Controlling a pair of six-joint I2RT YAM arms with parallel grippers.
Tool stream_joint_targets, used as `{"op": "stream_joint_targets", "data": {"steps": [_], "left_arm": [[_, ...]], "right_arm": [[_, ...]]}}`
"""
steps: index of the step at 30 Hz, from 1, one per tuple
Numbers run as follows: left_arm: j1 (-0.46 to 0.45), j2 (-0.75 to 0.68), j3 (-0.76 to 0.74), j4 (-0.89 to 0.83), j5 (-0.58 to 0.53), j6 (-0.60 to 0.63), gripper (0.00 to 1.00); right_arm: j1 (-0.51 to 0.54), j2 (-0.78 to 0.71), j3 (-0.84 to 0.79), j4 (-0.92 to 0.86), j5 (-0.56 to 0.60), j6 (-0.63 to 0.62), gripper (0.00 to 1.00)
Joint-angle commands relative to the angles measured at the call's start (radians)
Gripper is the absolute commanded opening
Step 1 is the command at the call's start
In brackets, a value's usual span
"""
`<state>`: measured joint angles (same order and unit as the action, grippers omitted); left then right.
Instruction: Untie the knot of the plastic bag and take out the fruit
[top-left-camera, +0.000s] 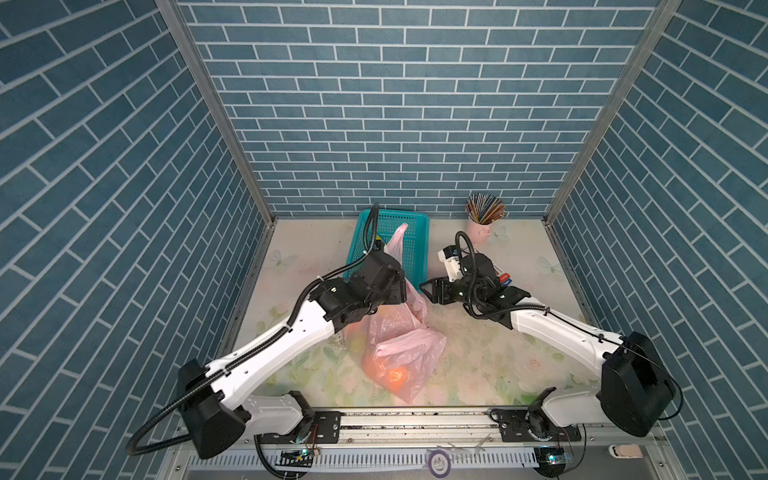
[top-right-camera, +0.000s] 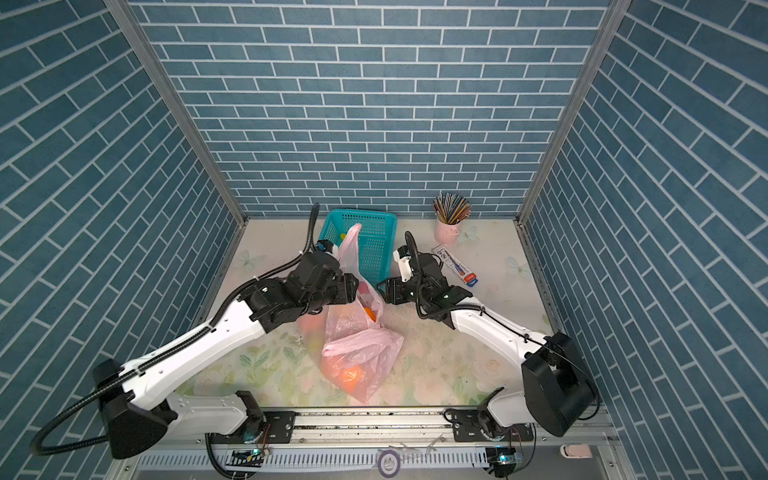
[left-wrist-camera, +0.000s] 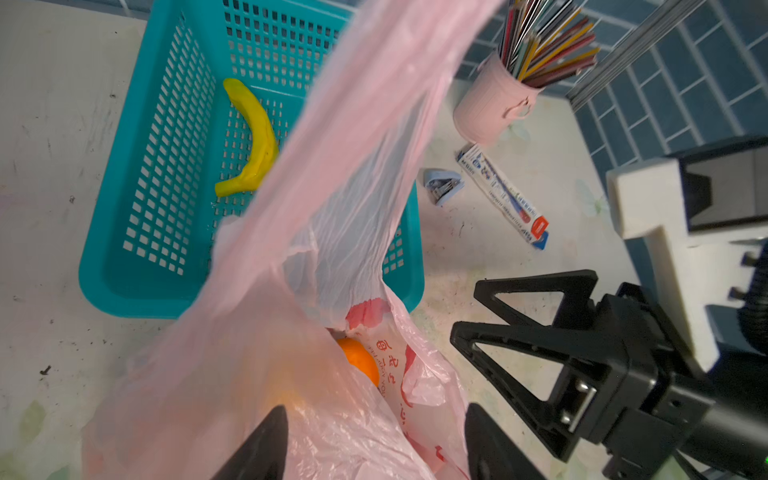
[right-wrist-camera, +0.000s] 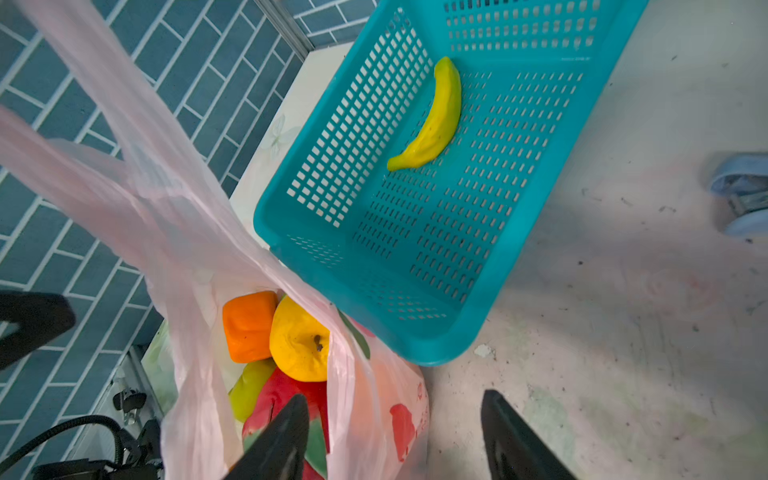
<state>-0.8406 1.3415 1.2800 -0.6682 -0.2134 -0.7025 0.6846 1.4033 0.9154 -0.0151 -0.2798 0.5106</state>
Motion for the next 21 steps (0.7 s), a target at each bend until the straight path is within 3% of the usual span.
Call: {"op": "stream_joint_targets", "data": {"steps": [1, 9, 14, 18, 21], "left_arm": [[-0.031, 0.085, 0.087, -0.163, -0.068, -0.001, 0.72], [-0.069, 0.247, 0.189, -0.329, -0.158, 0.057, 0.78], [-0.075, 0.263, 0.193, -0.355, -0.199, 0.063, 0.74], [-0.072, 0.244, 0.156, -0.327, -0.18, 0.064, 0.54], [-0.07, 0.222, 0.116, -0.3, -0.148, 0.058, 0.34]], "right_arm": [[-0.001, 0.023, -0.004, 0.018, -0.099, 0.038, 0.66], [0.0, 0.062, -0.02, 0.038, -0.11, 0.049, 0.64], [0.011, 0.099, -0.015, 0.068, -0.171, 0.046, 0.5], [0.025, 0.126, 0.003, 0.062, -0.171, 0.041, 0.29], [0.028, 0.12, -0.004, 0.078, -0.166, 0.063, 0.14]]}}
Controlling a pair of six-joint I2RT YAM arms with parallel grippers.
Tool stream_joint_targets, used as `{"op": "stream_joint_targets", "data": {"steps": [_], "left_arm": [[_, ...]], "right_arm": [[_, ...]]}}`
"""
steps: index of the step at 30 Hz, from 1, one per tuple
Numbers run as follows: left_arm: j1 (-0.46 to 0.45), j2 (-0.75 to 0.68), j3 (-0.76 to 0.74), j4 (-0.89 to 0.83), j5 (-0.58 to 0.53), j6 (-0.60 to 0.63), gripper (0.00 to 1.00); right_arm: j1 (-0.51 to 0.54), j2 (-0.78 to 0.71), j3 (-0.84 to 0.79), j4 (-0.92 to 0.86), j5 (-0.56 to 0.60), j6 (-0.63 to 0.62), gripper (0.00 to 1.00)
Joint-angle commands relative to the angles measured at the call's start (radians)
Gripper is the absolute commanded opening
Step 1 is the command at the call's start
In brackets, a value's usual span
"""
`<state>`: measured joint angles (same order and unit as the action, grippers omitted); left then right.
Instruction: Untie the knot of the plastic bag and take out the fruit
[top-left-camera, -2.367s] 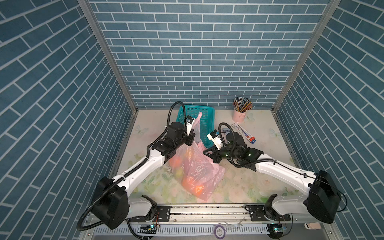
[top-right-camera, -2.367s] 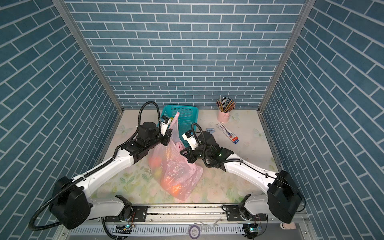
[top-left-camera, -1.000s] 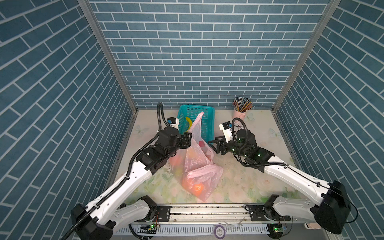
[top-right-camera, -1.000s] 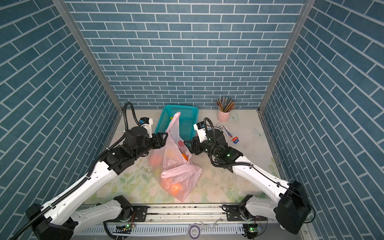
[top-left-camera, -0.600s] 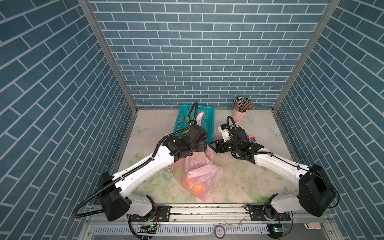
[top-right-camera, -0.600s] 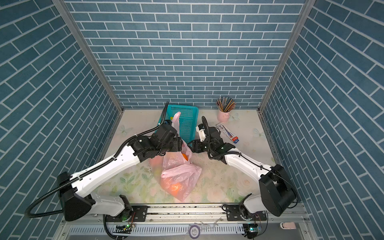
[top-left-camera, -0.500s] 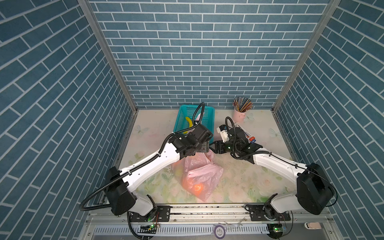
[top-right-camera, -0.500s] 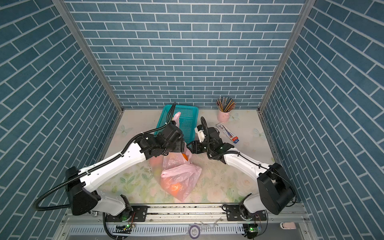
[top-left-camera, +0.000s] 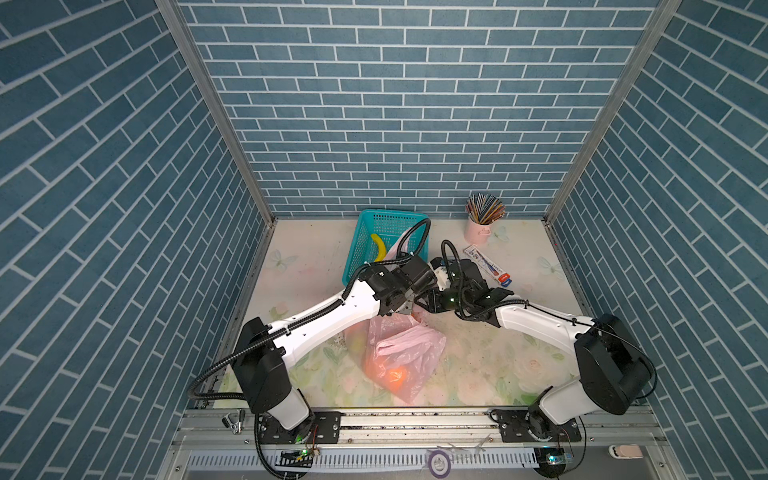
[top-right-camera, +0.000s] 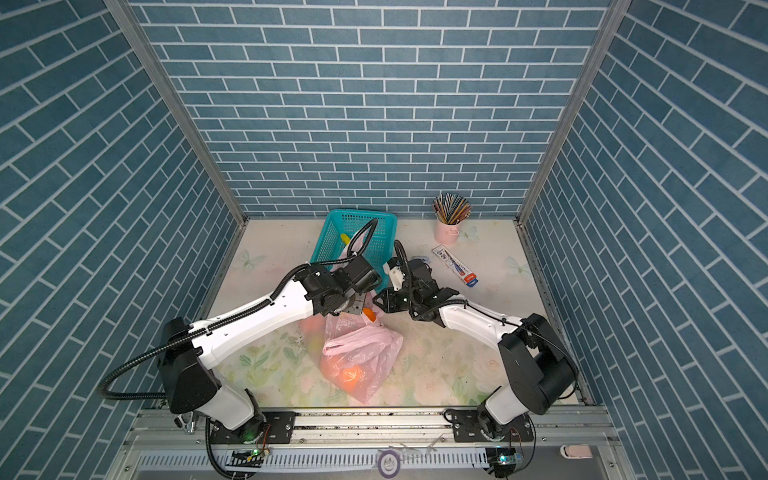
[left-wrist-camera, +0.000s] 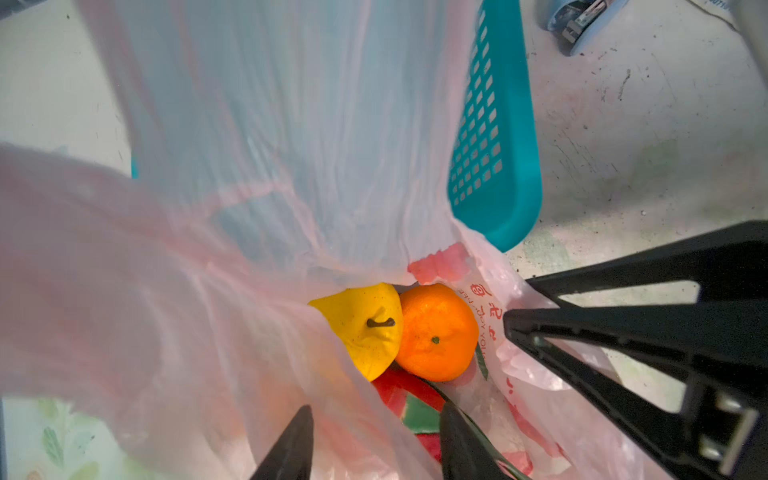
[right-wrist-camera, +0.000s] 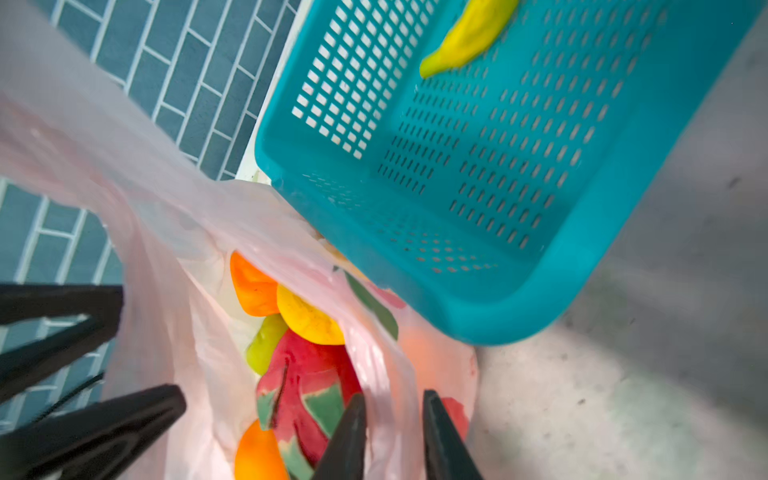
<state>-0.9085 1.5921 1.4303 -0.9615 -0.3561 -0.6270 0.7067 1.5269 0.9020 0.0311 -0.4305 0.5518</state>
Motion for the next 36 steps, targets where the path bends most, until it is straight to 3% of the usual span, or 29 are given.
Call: {"op": "stream_joint_targets", "data": {"steps": [1, 7, 15, 25, 36], "left_arm": [[-0.002, -0.04, -0.049, 0.002, -0.001, -0.02, 0.28], [0.067, -0.15, -0.162, 0.064, 0.049, -0.022, 0.0], [0.176, -0.334, -0.262, 0.122, 0.104, -0.004, 0.0], [0.272, -0.541, -0.313, 0.151, 0.155, 0.0, 0.0], [0.295, -0.644, -0.326, 0.112, 0.146, -0.022, 0.0]], "right_arm": [[0.005, -0.008, 0.005, 0.036, -0.011, 0.027, 0.1], [0.006, -0.07, -0.035, 0.046, 0.045, 0.039, 0.0], [0.004, -0.201, -0.109, 0.039, 0.16, 0.046, 0.0], [-0.031, -0.406, -0.178, -0.035, 0.385, 0.032, 0.0], [-0.131, -0.488, -0.17, -0.081, 0.457, -0.01, 0.0]]}}
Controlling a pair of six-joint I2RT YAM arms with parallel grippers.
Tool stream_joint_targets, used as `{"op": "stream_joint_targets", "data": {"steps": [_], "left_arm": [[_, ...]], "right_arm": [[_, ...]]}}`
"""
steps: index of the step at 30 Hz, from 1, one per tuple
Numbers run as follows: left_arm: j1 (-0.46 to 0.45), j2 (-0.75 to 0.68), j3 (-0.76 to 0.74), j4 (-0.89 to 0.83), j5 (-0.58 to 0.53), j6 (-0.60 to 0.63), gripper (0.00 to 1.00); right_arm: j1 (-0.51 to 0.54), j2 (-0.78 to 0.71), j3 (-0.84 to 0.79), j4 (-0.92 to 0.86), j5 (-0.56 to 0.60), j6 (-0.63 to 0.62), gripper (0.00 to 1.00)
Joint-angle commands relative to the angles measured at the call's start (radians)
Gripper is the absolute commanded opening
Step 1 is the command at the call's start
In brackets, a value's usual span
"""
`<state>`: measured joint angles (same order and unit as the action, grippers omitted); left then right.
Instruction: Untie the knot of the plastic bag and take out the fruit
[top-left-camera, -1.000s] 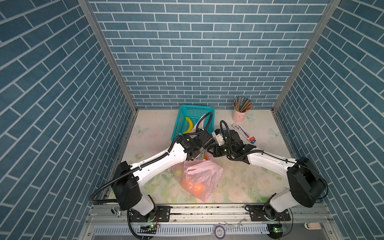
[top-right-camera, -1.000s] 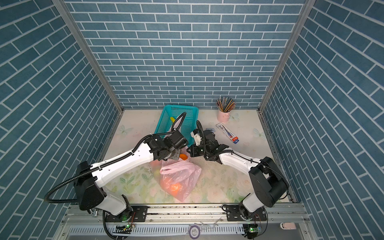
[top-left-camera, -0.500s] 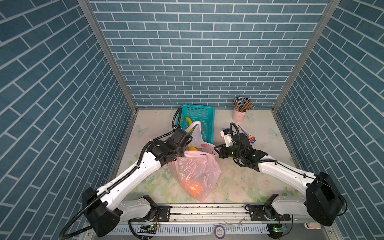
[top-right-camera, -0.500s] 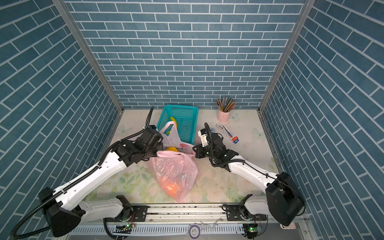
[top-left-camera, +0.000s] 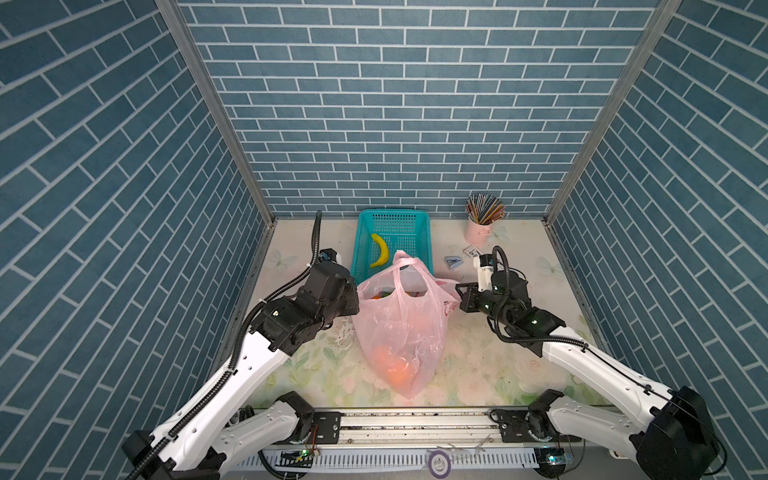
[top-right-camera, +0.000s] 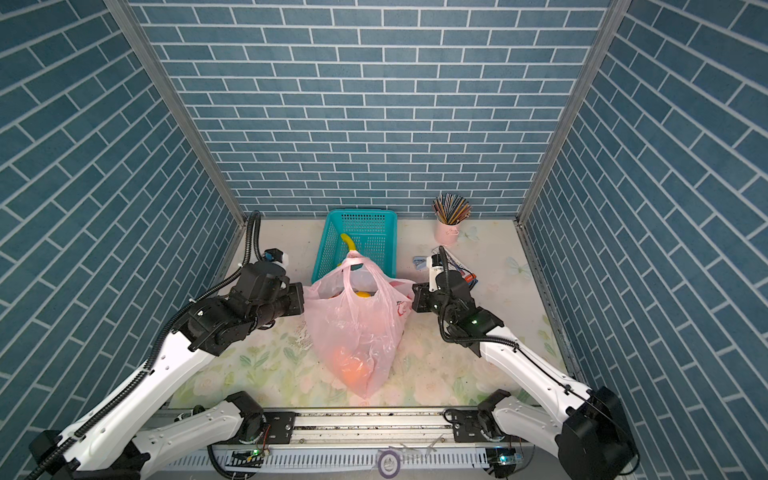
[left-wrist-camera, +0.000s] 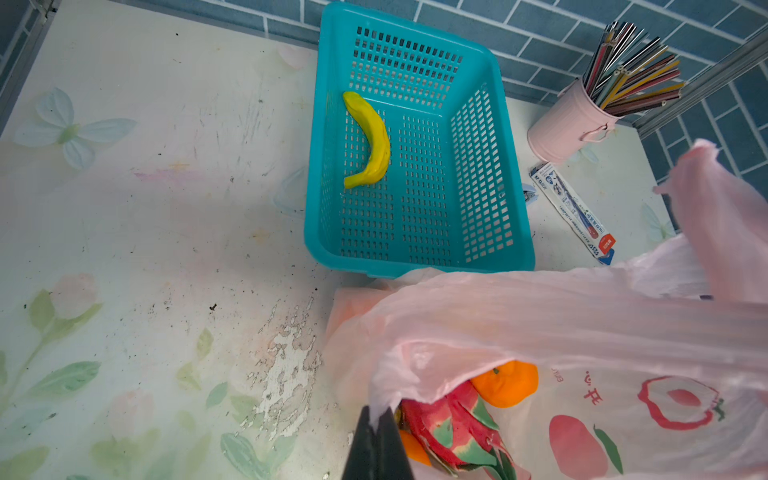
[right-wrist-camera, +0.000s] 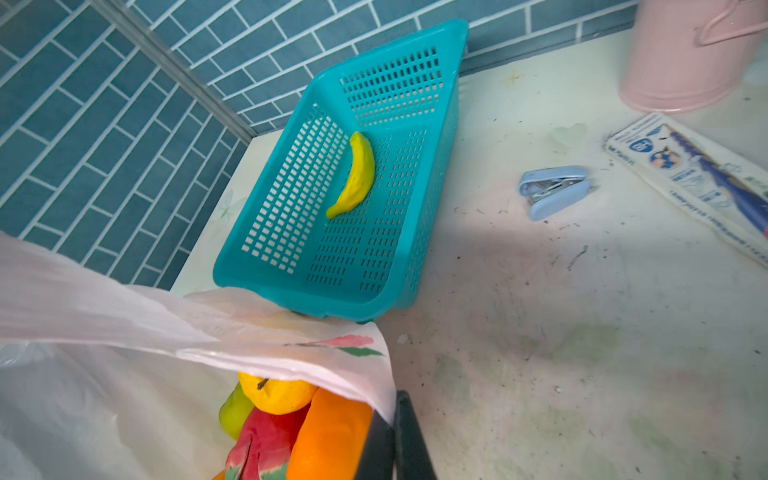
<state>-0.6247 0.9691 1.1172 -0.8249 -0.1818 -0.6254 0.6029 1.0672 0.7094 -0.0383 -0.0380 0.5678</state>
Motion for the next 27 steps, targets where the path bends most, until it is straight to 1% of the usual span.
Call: {"op": "stream_joint_targets", "data": {"steps": [1, 3, 7, 12, 14, 16, 18, 19, 20, 21, 22, 24, 27], "left_arm": [[0.015, -0.027, -0.016, -0.029, -0.031, -0.026, 0.0], [0.017, -0.035, -0.02, -0.037, -0.037, -0.028, 0.0], [0.022, -0.045, -0.035, -0.043, -0.042, -0.028, 0.0], [0.036, -0.048, -0.064, -0.049, -0.073, -0.03, 0.0], [0.037, -0.044, -0.07, -0.038, -0.057, -0.022, 0.0], [0.037, -0.04, -0.076, 0.003, -0.018, -0.007, 0.0], [0.038, -0.036, -0.078, 0.043, 0.023, 0.015, 0.1], [0.037, -0.031, -0.078, 0.065, 0.048, 0.032, 0.16], [0.037, -0.028, -0.078, 0.09, 0.081, 0.055, 0.27], [0.037, -0.023, -0.076, 0.117, 0.117, 0.081, 0.39], [0.037, -0.016, -0.073, 0.138, 0.145, 0.097, 0.45], [0.037, 0.007, -0.044, 0.163, 0.196, 0.137, 0.49], [0.037, 0.048, 0.011, 0.203, 0.26, 0.23, 0.5]], "right_arm": [[-0.044, -0.029, 0.029, -0.023, 0.07, -0.03, 0.0], [-0.081, -0.031, 0.04, -0.048, 0.07, -0.035, 0.0], [-0.156, -0.035, 0.041, -0.06, 0.026, -0.04, 0.0], [-0.21, -0.036, 0.04, -0.113, 0.033, -0.021, 0.0], [-0.225, -0.041, 0.038, -0.12, 0.014, -0.017, 0.0], [-0.227, -0.047, 0.032, -0.098, -0.029, -0.021, 0.0], [-0.228, -0.05, 0.03, -0.077, -0.076, -0.025, 0.01], [-0.228, -0.053, 0.034, -0.07, -0.104, -0.023, 0.06], [-0.229, -0.053, 0.038, -0.065, -0.139, -0.03, 0.12], [-0.227, -0.053, 0.046, -0.062, -0.185, -0.039, 0.19], [-0.228, -0.052, 0.056, -0.063, -0.223, -0.045, 0.28], [-0.227, -0.056, 0.083, -0.093, -0.253, -0.045, 0.38], [-0.229, -0.069, 0.124, -0.154, -0.257, -0.042, 0.45]]}}
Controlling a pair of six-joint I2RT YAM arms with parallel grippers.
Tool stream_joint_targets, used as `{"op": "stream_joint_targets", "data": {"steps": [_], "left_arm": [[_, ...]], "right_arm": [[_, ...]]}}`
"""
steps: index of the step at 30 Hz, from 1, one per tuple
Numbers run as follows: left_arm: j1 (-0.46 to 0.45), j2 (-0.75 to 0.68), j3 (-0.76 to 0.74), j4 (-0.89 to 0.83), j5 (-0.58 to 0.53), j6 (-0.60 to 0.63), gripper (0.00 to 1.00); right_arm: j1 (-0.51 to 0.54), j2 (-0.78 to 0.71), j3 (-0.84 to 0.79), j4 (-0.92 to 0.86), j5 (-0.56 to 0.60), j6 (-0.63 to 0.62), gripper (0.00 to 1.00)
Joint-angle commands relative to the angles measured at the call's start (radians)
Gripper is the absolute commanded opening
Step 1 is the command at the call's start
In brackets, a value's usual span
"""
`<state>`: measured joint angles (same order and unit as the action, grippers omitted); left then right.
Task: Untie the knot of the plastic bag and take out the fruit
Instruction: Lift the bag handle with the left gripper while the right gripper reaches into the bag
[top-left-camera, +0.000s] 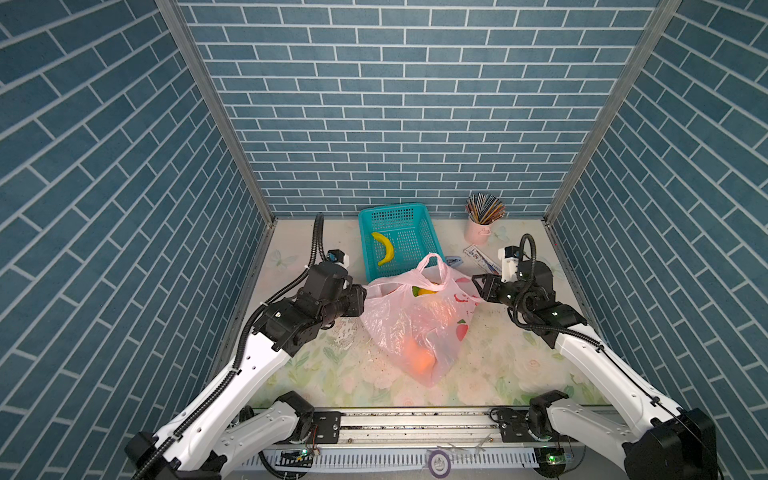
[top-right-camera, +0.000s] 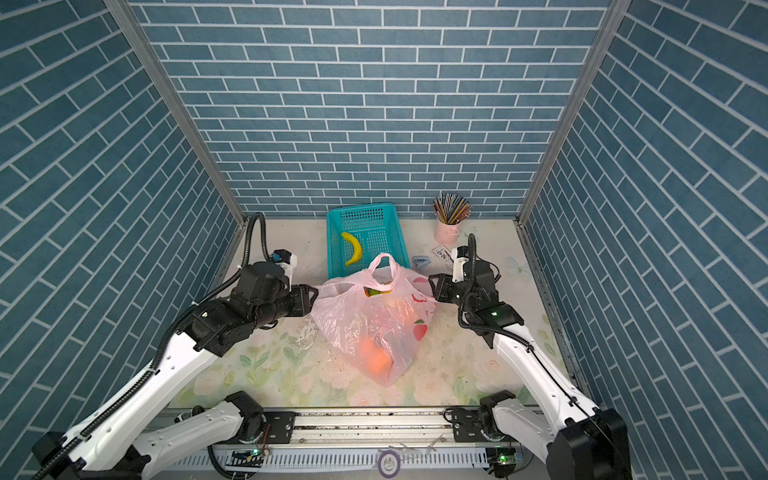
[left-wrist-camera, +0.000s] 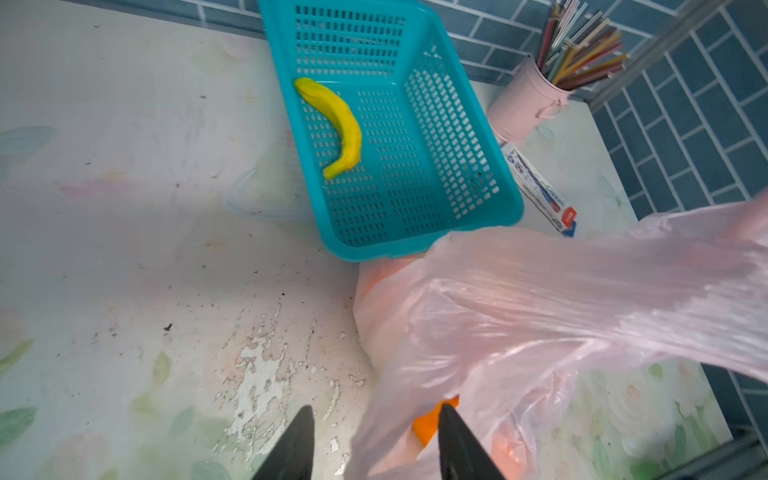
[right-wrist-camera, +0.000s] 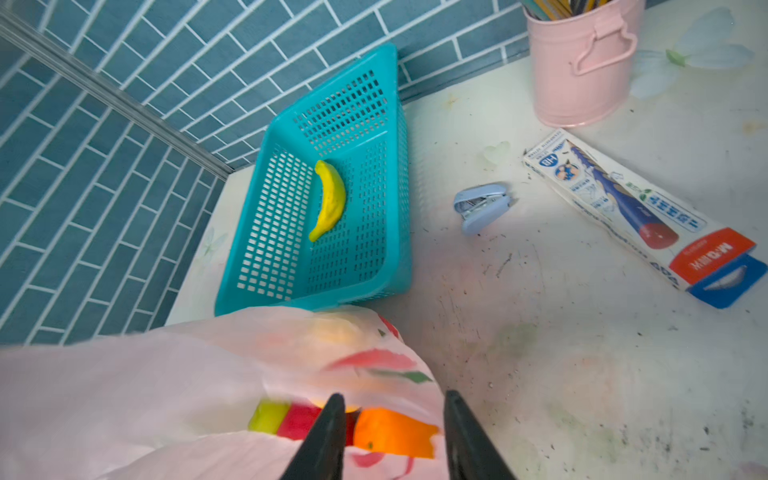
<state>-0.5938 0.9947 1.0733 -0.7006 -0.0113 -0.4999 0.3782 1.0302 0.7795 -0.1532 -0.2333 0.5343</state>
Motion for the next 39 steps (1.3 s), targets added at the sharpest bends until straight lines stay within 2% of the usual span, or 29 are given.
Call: {"op": "stream_joint_targets", "data": {"steps": [1, 6, 12, 16, 19, 22, 29, 33, 37, 39], "left_arm": [[0.006, 0.034, 0.075, 0.093, 0.107, 0.136, 0.5], [0.005, 0.073, 0.137, 0.216, 0.229, 0.311, 0.51], [-0.015, 0.112, 0.176, 0.325, 0.465, 0.598, 0.57], [-0.101, 0.148, 0.203, 0.325, 0.486, 0.835, 0.62], [-0.193, 0.181, 0.206, 0.325, 0.447, 1.013, 0.62], [-0.258, 0.232, 0.219, 0.339, 0.392, 1.128, 0.62], [-0.295, 0.406, 0.307, 0.336, 0.329, 1.23, 0.62], [-0.314, 0.494, 0.355, 0.342, 0.264, 1.245, 0.61], [-0.319, 0.533, 0.374, 0.357, 0.228, 1.231, 0.5], [-0.319, 0.532, 0.369, 0.385, 0.224, 1.205, 0.36]], "right_arm": [[-0.002, -0.038, 0.065, -0.054, -0.071, -0.01, 0.47], [0.01, -0.085, 0.097, -0.071, -0.158, -0.011, 0.5], [0.021, -0.133, 0.114, -0.14, -0.194, 0.001, 0.51], [0.021, -0.184, 0.107, -0.208, -0.158, 0.004, 0.52], [0.021, -0.226, 0.094, -0.24, -0.159, -0.004, 0.52], [0.022, -0.258, 0.088, -0.292, -0.155, -0.016, 0.53], [0.021, -0.32, 0.06, -0.341, -0.149, 0.002, 0.53], [0.02, -0.33, 0.054, -0.339, -0.14, 0.009, 0.53], [0.021, -0.331, 0.046, -0.339, -0.143, 0.013, 0.53], [0.022, -0.331, 0.032, -0.326, -0.158, 0.018, 0.54]]}}
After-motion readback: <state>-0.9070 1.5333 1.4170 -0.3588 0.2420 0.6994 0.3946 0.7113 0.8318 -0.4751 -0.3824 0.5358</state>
